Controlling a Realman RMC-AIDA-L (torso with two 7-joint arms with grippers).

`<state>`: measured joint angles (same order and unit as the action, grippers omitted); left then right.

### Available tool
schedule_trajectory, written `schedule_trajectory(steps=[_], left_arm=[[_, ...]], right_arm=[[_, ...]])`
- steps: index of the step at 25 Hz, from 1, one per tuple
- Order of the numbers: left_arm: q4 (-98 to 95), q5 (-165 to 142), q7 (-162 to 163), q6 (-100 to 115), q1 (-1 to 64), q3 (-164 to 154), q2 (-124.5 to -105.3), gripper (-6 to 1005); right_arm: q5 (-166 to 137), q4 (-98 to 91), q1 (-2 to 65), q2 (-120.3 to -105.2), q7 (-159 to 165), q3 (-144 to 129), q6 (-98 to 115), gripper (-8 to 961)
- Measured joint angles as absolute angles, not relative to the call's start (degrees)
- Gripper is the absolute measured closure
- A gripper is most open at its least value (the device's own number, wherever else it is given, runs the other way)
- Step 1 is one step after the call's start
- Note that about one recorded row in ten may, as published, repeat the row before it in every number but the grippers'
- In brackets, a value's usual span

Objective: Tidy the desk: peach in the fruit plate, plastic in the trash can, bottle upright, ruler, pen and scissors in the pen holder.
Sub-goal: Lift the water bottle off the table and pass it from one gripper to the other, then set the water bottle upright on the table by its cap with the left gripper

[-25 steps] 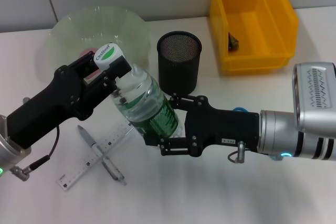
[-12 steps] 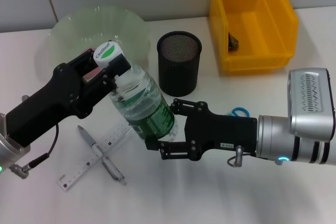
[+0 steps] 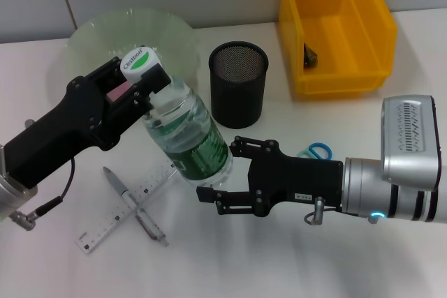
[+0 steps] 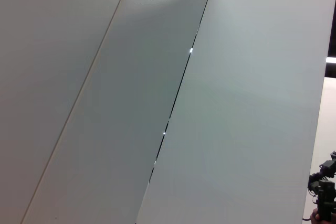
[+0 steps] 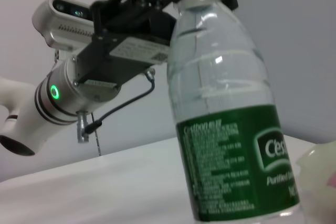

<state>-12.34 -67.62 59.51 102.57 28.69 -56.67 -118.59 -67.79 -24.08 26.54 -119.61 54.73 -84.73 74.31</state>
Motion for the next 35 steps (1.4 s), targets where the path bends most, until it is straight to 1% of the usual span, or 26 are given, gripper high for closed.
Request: schedule_trajectory(steps=[15, 25, 32, 35], left_arm=[[-14.7, -67.5, 59.6, 101.8, 28.5, -55.0, -118.38, 561], [-15.9, -67.5, 52.6, 94.7, 27.4, -48.9, -118.22, 560], [-14.7, -67.5, 47.6, 91.0, 27.3, -48.1, -118.62, 560], [-10.6, -67.0, 42.3, 88.2, 28.8, -47.9, -118.79, 561]], right_arm=[[-67.8, -22.4, 26.2, -119.41, 54.7, -84.3, 72.4, 161], [-67.3, -21.3, 25.6, -119.35, 53.2, -84.0, 71.6, 161], [-67.2, -21.3, 25.6, -119.35, 53.2, -83.9, 71.6, 162], [-67.2, -21.2, 25.5, -119.35, 53.2, -83.4, 71.6, 162]])
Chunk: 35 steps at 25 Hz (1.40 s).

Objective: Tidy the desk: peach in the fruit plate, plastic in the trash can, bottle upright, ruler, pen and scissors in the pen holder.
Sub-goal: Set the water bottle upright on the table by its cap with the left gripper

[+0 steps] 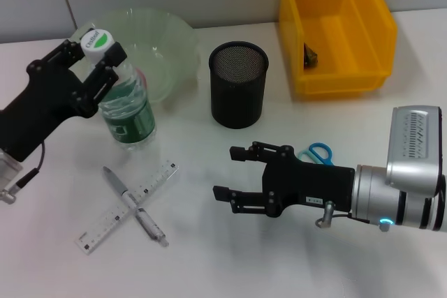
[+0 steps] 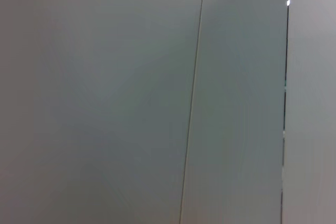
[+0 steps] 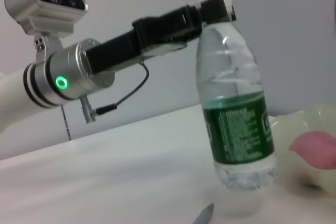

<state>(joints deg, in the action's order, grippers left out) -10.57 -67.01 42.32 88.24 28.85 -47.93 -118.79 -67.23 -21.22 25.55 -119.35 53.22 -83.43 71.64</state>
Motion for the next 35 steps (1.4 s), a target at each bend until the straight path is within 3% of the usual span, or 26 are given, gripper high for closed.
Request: schedule_trajectory(steps=[35], left_arm=[[-7.9, -64.7, 39.8, 79.5, 29.9, -47.9, -119.08, 505]], right_arm=[[-67.1, -21.7, 25.7, -119.35, 53.6, -83.2, 72.2, 162]])
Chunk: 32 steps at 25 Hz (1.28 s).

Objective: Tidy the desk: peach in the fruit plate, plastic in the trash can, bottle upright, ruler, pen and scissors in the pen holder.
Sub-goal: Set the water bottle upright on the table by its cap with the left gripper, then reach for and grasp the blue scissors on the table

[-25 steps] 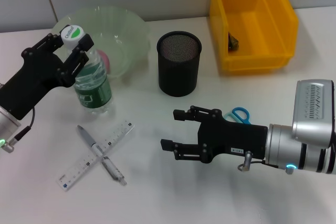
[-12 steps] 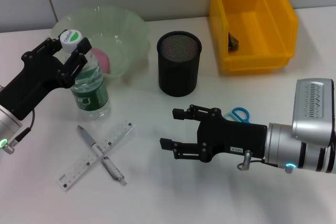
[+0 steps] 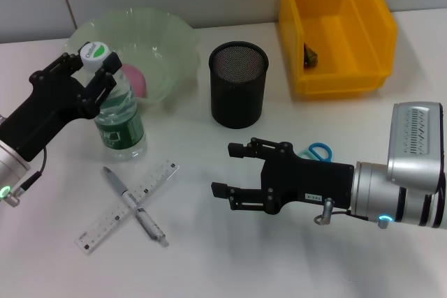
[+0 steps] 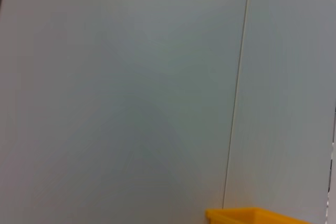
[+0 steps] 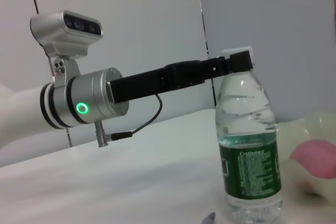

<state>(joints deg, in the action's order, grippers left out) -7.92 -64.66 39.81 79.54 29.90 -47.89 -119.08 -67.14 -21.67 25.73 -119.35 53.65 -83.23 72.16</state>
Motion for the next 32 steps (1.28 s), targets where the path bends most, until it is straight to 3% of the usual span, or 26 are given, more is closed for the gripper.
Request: schedule_trajectory(steps=[27, 32], left_arm=[[-7.2, -64.6, 40.5, 78.7, 29.5, -47.9, -119.09, 425], [-7.7, -64.9, 42.9, 80.0, 29.1, -48.5, -118.69, 227]], right_arm=[[-67.1, -21.7, 25.8, -119.44, 53.9, -83.2, 72.2, 161], [-67.1, -21.7, 25.8, -119.44, 53.9, -83.2, 72.2, 161]])
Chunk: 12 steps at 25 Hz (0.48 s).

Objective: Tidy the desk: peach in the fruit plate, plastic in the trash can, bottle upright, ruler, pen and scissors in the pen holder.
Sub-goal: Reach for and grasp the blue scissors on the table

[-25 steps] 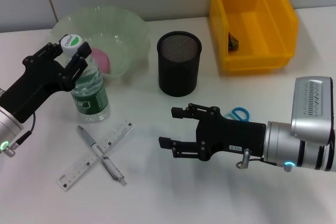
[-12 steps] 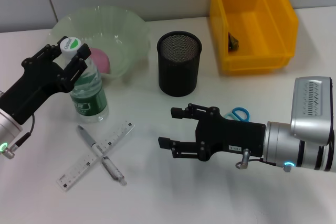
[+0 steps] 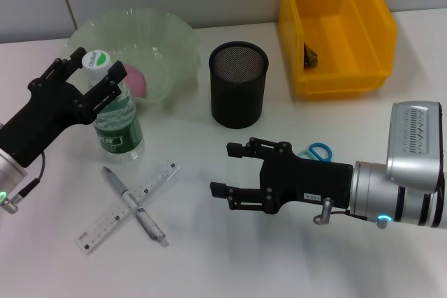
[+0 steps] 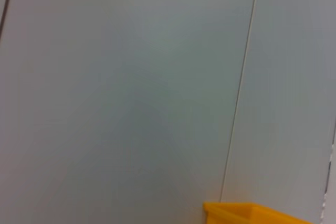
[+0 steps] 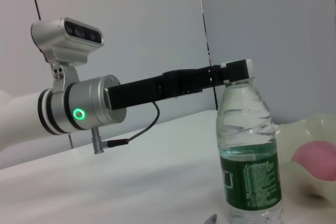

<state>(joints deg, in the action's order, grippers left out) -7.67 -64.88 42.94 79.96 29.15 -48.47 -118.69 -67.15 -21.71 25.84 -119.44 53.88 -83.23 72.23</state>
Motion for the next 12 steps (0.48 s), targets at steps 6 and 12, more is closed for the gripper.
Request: schedule_trajectory(steps=[6, 12], left_arm=[[-12.7, -65.2, 49.6, 81.7, 26.1, -50.6, -118.31, 212], [-21.9, -65.2, 58.3, 84.4, 19.3, -54.0, -117.58, 207]], right_arm=[[-67.1, -21.7, 25.8, -119.44, 53.9, -83.2, 72.3, 161], [-67.1, -21.9, 25.8, -119.43, 53.9, -82.7, 72.3, 162]])
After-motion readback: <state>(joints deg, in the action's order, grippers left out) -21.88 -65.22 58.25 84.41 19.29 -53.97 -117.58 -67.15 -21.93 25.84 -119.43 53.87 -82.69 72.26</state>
